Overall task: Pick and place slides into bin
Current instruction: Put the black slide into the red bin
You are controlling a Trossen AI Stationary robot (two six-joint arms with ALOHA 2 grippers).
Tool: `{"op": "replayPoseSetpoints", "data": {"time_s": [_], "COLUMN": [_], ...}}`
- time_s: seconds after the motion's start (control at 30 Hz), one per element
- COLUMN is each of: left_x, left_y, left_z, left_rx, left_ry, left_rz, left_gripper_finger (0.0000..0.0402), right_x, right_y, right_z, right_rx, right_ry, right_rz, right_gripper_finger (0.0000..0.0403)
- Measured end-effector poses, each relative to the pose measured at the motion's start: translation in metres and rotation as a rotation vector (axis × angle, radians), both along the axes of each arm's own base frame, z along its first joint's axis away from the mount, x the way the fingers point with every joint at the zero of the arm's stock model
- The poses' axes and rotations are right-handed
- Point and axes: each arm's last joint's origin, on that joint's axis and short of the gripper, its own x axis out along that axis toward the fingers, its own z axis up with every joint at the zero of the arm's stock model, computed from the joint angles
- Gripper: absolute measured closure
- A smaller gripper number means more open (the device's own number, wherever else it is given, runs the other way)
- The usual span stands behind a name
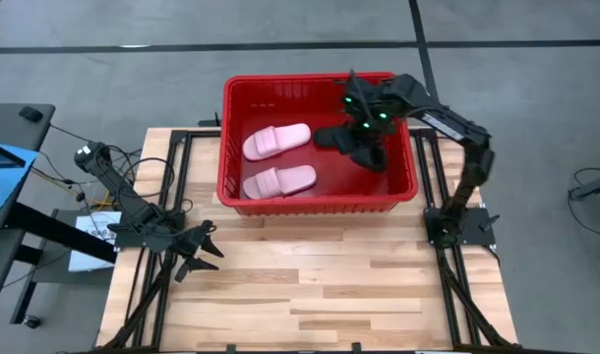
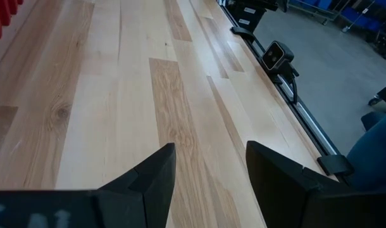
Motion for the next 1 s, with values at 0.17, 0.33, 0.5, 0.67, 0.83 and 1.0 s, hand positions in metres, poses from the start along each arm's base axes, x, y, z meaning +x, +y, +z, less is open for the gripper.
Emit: {"op": "replayPoseSetpoints", "data": {"time_s": [0.17,0.33,0.5,0.67,0.83,1.0], "left_x": [0.000,0.000,0.000,0.000,0.000,0.000], "left_y": [0.000,0.000,0.000,0.000,0.000,0.000], "left_z": [0.000,0.000,0.000,0.000,0.000,0.000], "left_rx": [0.000,0.000,0.000,0.000,0.000,0.000], "left_ry": [0.000,0.000,0.000,0.000,0.000,0.000], "left_rz": [0.001,0.001,0.000,0.000,0.001,0.000], "left_gripper_finger": [0.0219,0.0219,0.0219,0.0219,0.0219,0.0219], "right_x": [-0.013,-0.006,0.009,0.023,0.033,0.040], "right_y": [0.006,-0.001,-0.009,-0.015,-0.022,-0.032], "right_z": [-0.010,-0.022,-0.042,-0.061,-0.074,-0.081], "right_rx": [0.006,0.020,0.049,0.077,0.092,0.086], "right_ry": [0.052,0.089,0.150,0.203,0.198,0.152], "right_rz": [-0.016,-0.016,-0.007,0.004,0.003,-0.030], "right_gripper_finger": [0.0403,0.0403,0.0403,0.0403,0.0403,0.0403]}}
